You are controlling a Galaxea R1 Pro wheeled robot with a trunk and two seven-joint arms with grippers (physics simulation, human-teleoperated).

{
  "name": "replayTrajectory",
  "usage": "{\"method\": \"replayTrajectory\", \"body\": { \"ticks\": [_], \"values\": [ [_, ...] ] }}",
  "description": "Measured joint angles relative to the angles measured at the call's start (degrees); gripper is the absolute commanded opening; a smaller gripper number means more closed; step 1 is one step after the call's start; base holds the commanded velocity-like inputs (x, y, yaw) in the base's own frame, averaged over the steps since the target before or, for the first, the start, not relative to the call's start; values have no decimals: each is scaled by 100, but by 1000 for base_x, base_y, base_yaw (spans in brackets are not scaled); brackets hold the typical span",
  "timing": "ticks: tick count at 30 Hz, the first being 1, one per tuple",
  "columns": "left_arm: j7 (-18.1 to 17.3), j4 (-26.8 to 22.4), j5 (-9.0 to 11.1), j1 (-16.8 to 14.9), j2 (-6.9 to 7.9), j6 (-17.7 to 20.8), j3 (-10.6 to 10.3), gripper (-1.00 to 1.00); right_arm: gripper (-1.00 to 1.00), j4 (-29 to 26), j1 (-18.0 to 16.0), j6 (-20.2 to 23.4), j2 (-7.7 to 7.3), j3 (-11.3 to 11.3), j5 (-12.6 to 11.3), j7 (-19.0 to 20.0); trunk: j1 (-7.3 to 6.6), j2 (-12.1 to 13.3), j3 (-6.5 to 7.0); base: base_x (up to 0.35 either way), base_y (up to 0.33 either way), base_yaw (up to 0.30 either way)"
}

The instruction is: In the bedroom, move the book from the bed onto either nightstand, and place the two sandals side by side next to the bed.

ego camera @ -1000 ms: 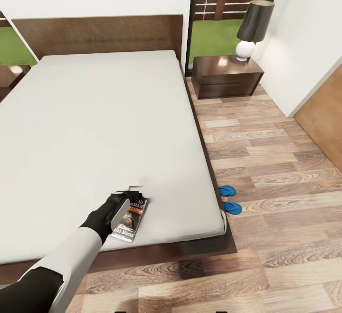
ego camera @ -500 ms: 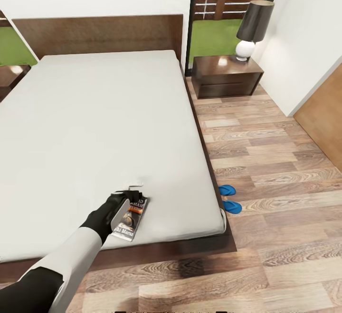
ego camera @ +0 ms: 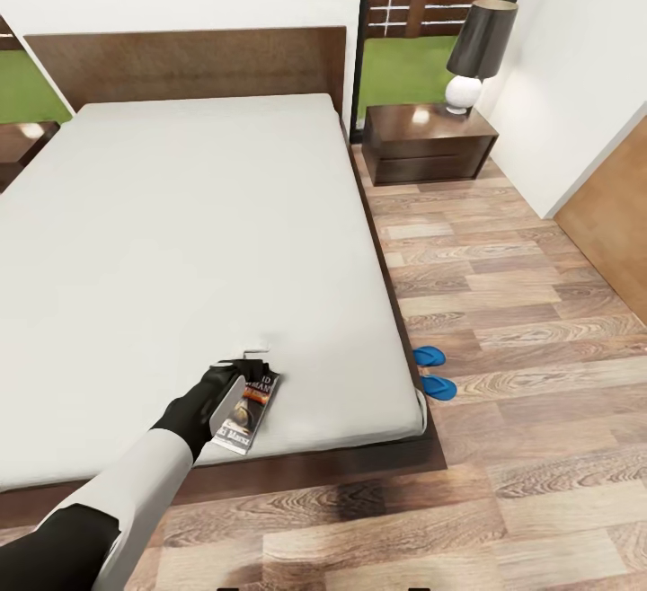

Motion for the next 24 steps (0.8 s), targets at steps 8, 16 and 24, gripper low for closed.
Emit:
{"method": "replayTrajectory", "body": {
  "ticks": [8,16,24],
  "values": [
    [0,0,0,0,0,-1,0,100,100,11,0,0,6,8,2,0,0,0,0,-3,0,0],
    [0,3,0,0,0,-1,0,100,100,3,0,-4,0,8,3,0,0,0,0,-1,0,0],
    [0,3,0,0,0,-1,0,100,100,-20,0,-2,-2,7,3,0,0,0,0,-21,0,0]
  ]
}}
